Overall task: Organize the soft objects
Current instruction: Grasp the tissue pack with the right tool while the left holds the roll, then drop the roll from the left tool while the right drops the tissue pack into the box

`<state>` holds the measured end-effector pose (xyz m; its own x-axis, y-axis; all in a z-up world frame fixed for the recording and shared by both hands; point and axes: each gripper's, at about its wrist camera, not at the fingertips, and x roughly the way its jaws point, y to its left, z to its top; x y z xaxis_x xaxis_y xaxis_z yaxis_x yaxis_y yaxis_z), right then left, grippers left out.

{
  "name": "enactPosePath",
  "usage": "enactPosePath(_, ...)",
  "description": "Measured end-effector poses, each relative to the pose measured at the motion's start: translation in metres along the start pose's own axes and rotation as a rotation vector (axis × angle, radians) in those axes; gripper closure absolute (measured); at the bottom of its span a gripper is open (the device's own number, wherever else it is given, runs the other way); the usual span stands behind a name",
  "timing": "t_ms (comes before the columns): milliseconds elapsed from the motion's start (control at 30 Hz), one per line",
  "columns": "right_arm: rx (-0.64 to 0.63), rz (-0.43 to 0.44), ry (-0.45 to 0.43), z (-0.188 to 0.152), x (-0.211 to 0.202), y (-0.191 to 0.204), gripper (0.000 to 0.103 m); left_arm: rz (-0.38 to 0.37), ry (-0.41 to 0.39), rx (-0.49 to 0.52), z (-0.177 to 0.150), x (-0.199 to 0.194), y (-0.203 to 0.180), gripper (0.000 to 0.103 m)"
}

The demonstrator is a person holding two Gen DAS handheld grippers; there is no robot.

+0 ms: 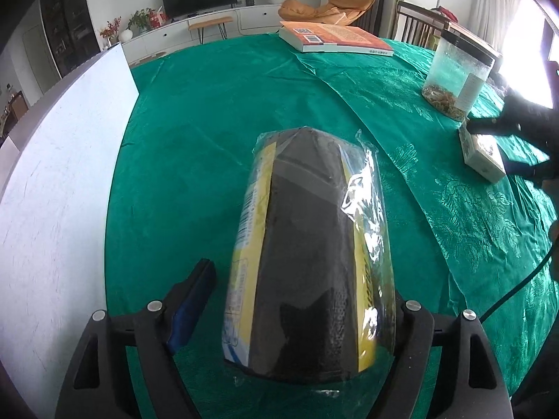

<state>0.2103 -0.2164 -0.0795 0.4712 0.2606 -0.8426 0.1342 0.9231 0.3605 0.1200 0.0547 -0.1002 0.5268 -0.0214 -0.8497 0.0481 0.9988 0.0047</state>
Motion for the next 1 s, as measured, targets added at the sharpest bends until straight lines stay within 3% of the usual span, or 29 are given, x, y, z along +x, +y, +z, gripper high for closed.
enactPosePath(100, -0.074, -0.043, 0.009, 0.008, 0.004, 0.015, 0.016, 0.004, 0.0, 0.022, 0.004, -0.002, -0.002, 0.029)
enactPosePath(133, -0.126, -0.1, 0.043, 0.008, 0.009, 0.022, 0.026, -0.027, -0.008, 0.021, 0.004, -0.005, -0.001, 0.047)
enactPosePath(167, -0.152, -0.136, 0.059, 0.006, 0.012, 0.025, 0.04, -0.032, -0.011, 0.011, 0.005, -0.008, 0.0, 0.047)
enactPosePath(233, -0.16, -0.132, 0.05, 0.0, 0.004, 0.023, 0.04, -0.065, -0.023, -0.025, 0.004, -0.013, 0.006, 0.047)
enactPosePath(367, -0.198, -0.052, -0.012, -0.017, -0.04, 0.023, 0.04, -0.195, -0.044, -0.12, 0.008, -0.04, 0.021, 0.048)
enactPosePath(433, -0.258, 0.007, -0.035, -0.025, -0.066, 0.042, 0.04, -0.245, -0.097, -0.153, 0.012, -0.074, 0.036, 0.048)
enactPosePath(500, -0.325, 0.072, -0.054, -0.035, -0.089, 0.073, 0.04, -0.247, -0.151, -0.168, 0.015, -0.106, 0.054, 0.047)
enactPosePath(567, -0.393, 0.163, -0.063, -0.046, -0.114, 0.112, 0.04, -0.209, -0.206, -0.18, 0.014, -0.139, 0.082, 0.047)
enactPosePath(633, -0.458, 0.286, -0.058, -0.065, -0.136, 0.157, 0.04, -0.12, -0.238, -0.195, 0.005, -0.167, 0.117, 0.047)
enactPosePath(733, -0.577, 0.439, -0.042, -0.101, -0.159, 0.232, 0.04, 0.013, -0.228, -0.242, -0.015, -0.186, 0.168, 0.047)
enactPosePath(867, -0.675, 0.557, 0.05, -0.148, -0.157, 0.307, 0.039, 0.214, -0.151, -0.308, -0.05, -0.184, 0.226, 0.041)
enactPosePath(1000, -0.733, 0.593, 0.201, -0.196, -0.126, 0.352, 0.03, 0.244, -0.139, -0.368, -0.076, -0.182, 0.254, 0.028)
